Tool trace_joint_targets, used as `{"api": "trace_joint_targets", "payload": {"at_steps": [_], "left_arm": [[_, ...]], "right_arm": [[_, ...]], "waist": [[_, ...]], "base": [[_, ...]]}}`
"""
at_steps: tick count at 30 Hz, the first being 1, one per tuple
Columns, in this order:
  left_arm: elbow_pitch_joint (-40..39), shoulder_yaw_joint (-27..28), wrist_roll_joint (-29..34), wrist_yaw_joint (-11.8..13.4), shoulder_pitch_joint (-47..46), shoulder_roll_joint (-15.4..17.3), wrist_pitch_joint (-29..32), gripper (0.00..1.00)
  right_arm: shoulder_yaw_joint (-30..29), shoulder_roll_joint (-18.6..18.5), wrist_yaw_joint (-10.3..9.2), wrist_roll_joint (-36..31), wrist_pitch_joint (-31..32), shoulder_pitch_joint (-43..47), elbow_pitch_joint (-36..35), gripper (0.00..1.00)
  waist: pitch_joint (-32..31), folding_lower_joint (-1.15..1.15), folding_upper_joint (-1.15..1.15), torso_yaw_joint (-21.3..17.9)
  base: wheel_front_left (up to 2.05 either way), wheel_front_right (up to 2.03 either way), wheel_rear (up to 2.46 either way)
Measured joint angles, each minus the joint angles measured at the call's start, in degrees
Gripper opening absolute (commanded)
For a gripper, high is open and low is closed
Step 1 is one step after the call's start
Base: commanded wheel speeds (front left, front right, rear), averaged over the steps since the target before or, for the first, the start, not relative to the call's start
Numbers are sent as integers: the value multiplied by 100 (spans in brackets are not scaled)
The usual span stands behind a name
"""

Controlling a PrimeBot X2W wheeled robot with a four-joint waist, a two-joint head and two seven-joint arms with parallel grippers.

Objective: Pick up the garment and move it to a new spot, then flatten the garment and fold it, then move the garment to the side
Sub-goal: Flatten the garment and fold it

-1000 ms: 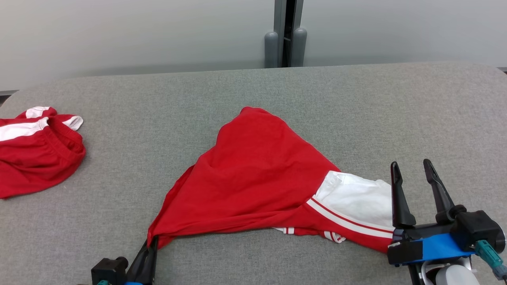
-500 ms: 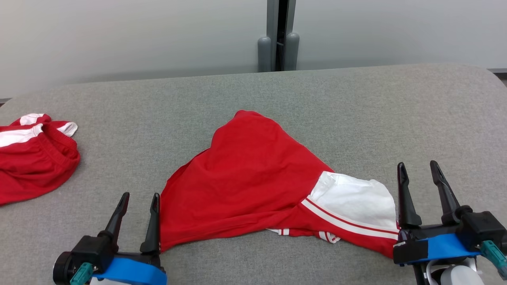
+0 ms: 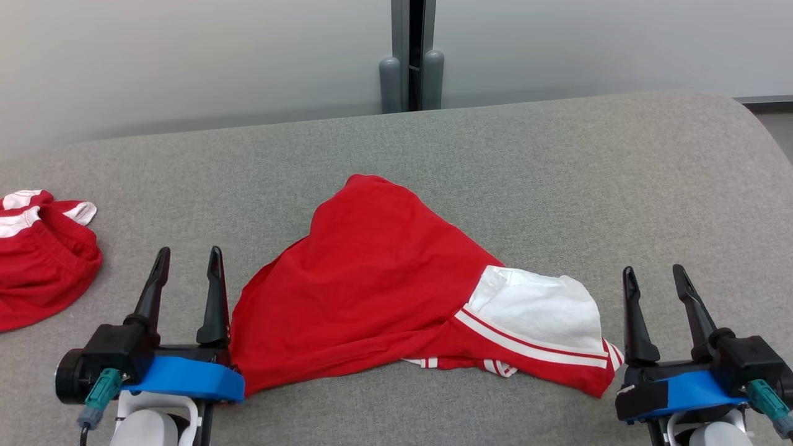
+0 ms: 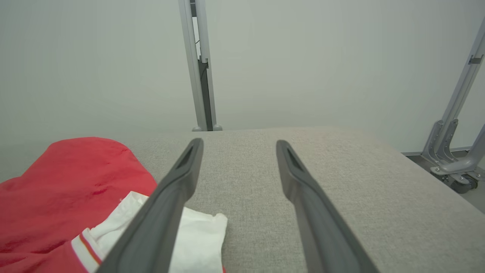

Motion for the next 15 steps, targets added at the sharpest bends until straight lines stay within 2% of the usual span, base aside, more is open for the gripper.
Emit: {"api": "trace_joint_targets", "payload": {"at_steps": [7,12,15], "left_arm": [[25,185,175,-2,-29,-3,-1,100],[8,234,233,-10,-28,-5,-1,100],[5,235,263,-24,-31,-10,0,100]], "right_arm": [[23,-30,0,-27,0,-64,272,100],[283,-230,0,-22,3,-451,739,100],[481,-356,0,11,270,-765,1121,100]], "waist": [[43,0,0,20],[100,0,0,36],[160,0,0,48]], "base": [[0,0,0],[0,0,0],[0,0,0]]}}
